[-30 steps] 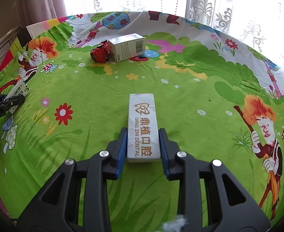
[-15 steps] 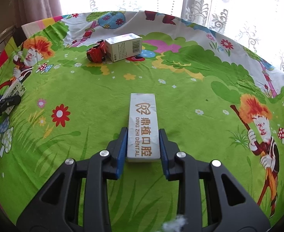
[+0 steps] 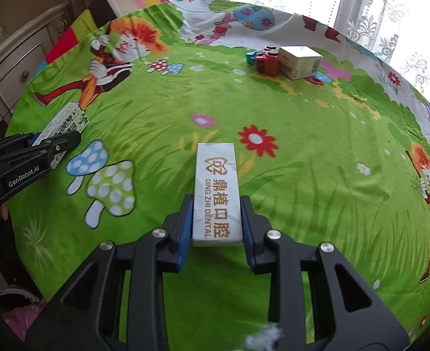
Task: Organize rigid objects
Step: 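Carry the medicine box and dental box over the storage box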
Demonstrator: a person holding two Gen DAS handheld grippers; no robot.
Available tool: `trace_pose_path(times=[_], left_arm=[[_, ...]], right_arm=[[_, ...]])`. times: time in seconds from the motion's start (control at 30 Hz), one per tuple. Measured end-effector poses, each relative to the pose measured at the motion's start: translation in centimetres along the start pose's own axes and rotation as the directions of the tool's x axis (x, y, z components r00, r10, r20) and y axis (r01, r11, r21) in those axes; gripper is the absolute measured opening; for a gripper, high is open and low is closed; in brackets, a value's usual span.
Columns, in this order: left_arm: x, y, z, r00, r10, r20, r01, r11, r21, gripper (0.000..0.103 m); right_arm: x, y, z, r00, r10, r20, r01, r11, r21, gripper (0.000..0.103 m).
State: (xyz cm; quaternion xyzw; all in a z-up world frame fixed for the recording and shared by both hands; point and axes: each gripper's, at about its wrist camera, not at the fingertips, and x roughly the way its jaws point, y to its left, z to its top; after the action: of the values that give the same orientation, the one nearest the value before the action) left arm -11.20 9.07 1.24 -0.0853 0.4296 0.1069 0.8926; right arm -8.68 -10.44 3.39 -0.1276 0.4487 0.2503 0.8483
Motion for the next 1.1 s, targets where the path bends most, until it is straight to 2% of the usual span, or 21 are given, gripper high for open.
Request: trace_pose_path(times=[0.13,0.33,0.47,0.57,0.73,0.83,0.97,1.1], left_arm=[[-2.1,-0.5,-1.8,1.000,-0.024,-0.010,0.024,0.999,0.030,0.026],[-4.1,-4.1,-3.7,0.995,-0.090,-0.029,0.093,0.987,0.128,0.026],[-5.6,-7.1,-3.8,0.991,-0.131,-0.025,0.134,0.967,0.215,0.026],[-6.9,-9.8,-3.9,0.986,-0.166,-0.032,0.168,0.940,0.298,0.026],[-9.5,-14.6,-4.4,0.970,-0.240,-0.042,0.235,0.874,0.425,0.026],[-11.0,-17.9,-4.8,0.954,-0.293,-0.063,0.286,0.824,0.490,0.026],[-12.8,-22.5,-5.8,0.921,-0.370,-0.121,0.372,0.743,0.557,0.026],[-13.9,-27.4,-7.2,0.882,-0.424,-0.206,0.455,0.653,0.605,0.026]], right_arm=[[-1.6,1.0,-2.2,0.999,0.033,-0.004,-0.033,0.999,-0.020,0.034],[-4.6,0.7,-5.3,0.999,0.032,0.005,-0.032,0.999,-0.031,0.034],[-7.2,-0.3,-7.2,1.000,0.018,0.025,-0.017,1.000,-0.015,0.034],[-9.3,-1.2,-8.5,0.999,-0.005,0.046,0.005,1.000,0.001,0.034],[-13.1,-3.6,-11.2,0.995,-0.049,0.088,0.044,0.997,0.060,0.034],[-15.6,-4.9,-12.8,0.989,-0.093,0.113,0.083,0.993,0.087,0.034],[-19.0,-7.3,-15.5,0.976,-0.168,0.140,0.147,0.978,0.151,0.034],[-22.0,-10.7,-19.6,0.963,-0.230,0.142,0.184,0.942,0.281,0.034]])
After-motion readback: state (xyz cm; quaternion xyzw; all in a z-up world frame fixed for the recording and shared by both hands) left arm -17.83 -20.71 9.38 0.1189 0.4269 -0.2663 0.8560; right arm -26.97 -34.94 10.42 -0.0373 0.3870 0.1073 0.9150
